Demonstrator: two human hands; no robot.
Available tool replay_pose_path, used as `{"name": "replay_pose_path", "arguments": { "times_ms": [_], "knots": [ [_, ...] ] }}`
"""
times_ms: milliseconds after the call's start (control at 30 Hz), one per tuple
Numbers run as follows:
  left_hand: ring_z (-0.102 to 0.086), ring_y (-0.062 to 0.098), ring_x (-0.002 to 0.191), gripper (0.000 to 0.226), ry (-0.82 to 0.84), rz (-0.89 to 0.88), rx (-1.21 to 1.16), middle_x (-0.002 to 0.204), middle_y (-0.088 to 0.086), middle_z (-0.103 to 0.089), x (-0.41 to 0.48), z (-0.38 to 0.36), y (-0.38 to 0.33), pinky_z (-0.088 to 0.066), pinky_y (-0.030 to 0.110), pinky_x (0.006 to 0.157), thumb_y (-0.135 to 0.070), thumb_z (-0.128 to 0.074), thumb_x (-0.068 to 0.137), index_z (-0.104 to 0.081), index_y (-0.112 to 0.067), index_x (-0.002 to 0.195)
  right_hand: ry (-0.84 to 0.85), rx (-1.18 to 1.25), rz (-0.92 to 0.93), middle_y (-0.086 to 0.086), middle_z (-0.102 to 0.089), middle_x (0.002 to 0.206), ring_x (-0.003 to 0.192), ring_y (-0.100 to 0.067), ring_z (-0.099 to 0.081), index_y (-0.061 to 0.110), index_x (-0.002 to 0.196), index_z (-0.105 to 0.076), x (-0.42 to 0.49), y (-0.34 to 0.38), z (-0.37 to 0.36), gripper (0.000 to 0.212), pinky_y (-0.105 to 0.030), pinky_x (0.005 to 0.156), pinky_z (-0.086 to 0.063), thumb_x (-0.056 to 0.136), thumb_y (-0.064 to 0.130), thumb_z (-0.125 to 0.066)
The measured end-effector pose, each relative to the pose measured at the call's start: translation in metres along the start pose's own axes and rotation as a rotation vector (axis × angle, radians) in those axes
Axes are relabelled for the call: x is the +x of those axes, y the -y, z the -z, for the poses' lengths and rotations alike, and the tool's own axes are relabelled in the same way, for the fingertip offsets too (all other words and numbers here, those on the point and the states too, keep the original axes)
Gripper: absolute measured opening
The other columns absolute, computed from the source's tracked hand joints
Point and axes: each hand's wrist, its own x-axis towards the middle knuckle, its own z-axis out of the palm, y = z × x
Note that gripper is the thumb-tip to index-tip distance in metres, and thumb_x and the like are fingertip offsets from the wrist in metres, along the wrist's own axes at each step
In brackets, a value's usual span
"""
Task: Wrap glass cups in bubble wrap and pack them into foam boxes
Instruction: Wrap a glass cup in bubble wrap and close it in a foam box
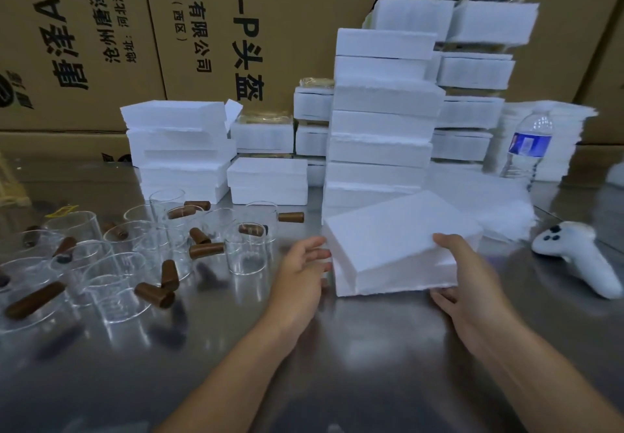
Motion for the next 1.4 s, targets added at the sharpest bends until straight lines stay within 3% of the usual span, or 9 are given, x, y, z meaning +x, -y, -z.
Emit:
{"name": "replay_pose_path", "arguments": {
  "times_ms": [167, 567, 667, 800, 1033, 1167, 1233, 1300, 1400],
  "knots": [
    [-0.061, 0.021, 0.111, 0.027, 0.113, -0.013, 0.049, 0.118, 0.003, -0.066, -0.014, -0.003, -0.003, -0.044, 0.047, 0.102, -0.024, -0.043, 0.100, -0.058, -0.025, 0.122, -0.054, -0.157, 0.068, -0.001, -0.044, 0.136, 0.117, -0.024, -0.048, 0.022, 0.137, -0.037, 0.006, -0.004, 0.010, 0.076, -0.043, 0.099, -0.040, 0.072, 0.053, -0.063],
    [-0.057, 0.005, 0.106, 0.017, 0.198, -0.013, 0.013, 0.112, -0.008, -0.059, -0.032, -0.013, -0.009, -0.041, 0.030, 0.102, -0.030, -0.036, 0.101, -0.053, -0.032, 0.100, -0.263, -0.247, 0.179, -0.008, -0.027, 0.143, 0.113, -0.025, -0.041, 0.011, 0.138, -0.032, 0.014, 0.002, 0.016, 0.079, -0.032, 0.084, -0.030, 0.078, 0.051, -0.064],
    [-0.057, 0.007, 0.110, 0.016, 0.247, 0.003, -0.028, 0.114, -0.008, -0.060, -0.034, -0.015, -0.009, -0.043, 0.027, 0.098, -0.032, -0.036, 0.100, -0.052, -0.032, 0.103, -0.273, -0.235, 0.225, -0.008, -0.030, 0.140, 0.127, -0.027, -0.035, 0.011, 0.133, -0.037, 0.015, 0.004, 0.020, 0.075, -0.034, 0.088, -0.030, 0.075, 0.050, -0.065],
    [-0.058, 0.009, 0.109, 0.015, 0.314, 0.056, -0.084, 0.114, -0.006, -0.060, -0.037, -0.020, -0.011, -0.046, 0.023, 0.089, -0.035, -0.035, 0.100, -0.049, -0.031, 0.105, -0.216, -0.142, 0.344, -0.003, -0.051, 0.115, 0.111, -0.024, -0.050, 0.014, 0.123, -0.042, 0.009, 0.009, 0.019, 0.072, -0.030, 0.080, -0.040, 0.066, 0.049, -0.070],
    [-0.065, 0.013, 0.098, 0.012, 0.356, 0.106, -0.181, 0.115, -0.001, -0.062, -0.040, -0.024, -0.012, -0.050, 0.027, 0.088, -0.039, -0.035, 0.099, -0.043, -0.034, 0.106, -0.177, -0.182, 0.596, 0.025, -0.058, 0.092, 0.120, -0.015, -0.050, 0.033, 0.115, -0.030, -0.011, 0.021, 0.015, 0.061, -0.051, 0.111, -0.024, 0.070, 0.044, -0.070],
    [-0.067, 0.014, 0.095, 0.014, 0.369, 0.149, -0.240, 0.107, 0.000, -0.065, -0.038, -0.025, -0.012, -0.052, 0.029, 0.086, -0.043, -0.033, 0.099, -0.042, -0.035, 0.106, -0.124, -0.211, 0.752, 0.038, -0.053, 0.084, 0.114, -0.004, -0.054, 0.035, 0.113, -0.033, -0.026, 0.023, 0.011, 0.051, -0.046, 0.110, -0.031, 0.079, 0.032, -0.070],
    [-0.068, 0.013, 0.090, 0.015, 0.343, 0.155, -0.265, 0.104, -0.001, -0.065, -0.037, -0.024, -0.013, -0.053, 0.030, 0.085, -0.044, -0.032, 0.099, -0.044, -0.035, 0.102, -0.087, -0.178, 0.810, 0.029, -0.058, 0.092, 0.104, 0.003, -0.059, 0.032, 0.115, -0.034, -0.033, 0.021, 0.007, 0.050, -0.026, 0.096, -0.047, 0.081, 0.028, -0.070],
    [-0.068, 0.011, 0.085, 0.017, 0.259, 0.141, -0.281, 0.103, -0.002, -0.064, -0.033, -0.023, -0.014, -0.053, 0.028, 0.080, -0.043, -0.031, 0.100, -0.045, -0.033, 0.100, -0.013, -0.122, 0.862, 0.025, -0.063, 0.095, 0.099, 0.004, -0.061, 0.032, 0.115, -0.033, -0.039, 0.017, 0.001, 0.050, -0.012, 0.080, -0.048, 0.081, 0.024, -0.070],
    [-0.065, 0.012, 0.082, 0.016, -0.016, 0.005, -0.297, 0.098, 0.000, -0.062, -0.026, -0.017, -0.020, -0.049, 0.028, 0.077, -0.032, -0.035, 0.102, -0.049, -0.026, 0.096, 0.132, -0.078, 0.979, 0.029, -0.061, 0.105, 0.103, -0.003, -0.061, 0.032, 0.114, -0.035, -0.044, 0.008, -0.009, 0.051, -0.015, 0.083, -0.048, 0.077, 0.025, -0.068]
  ]
}}
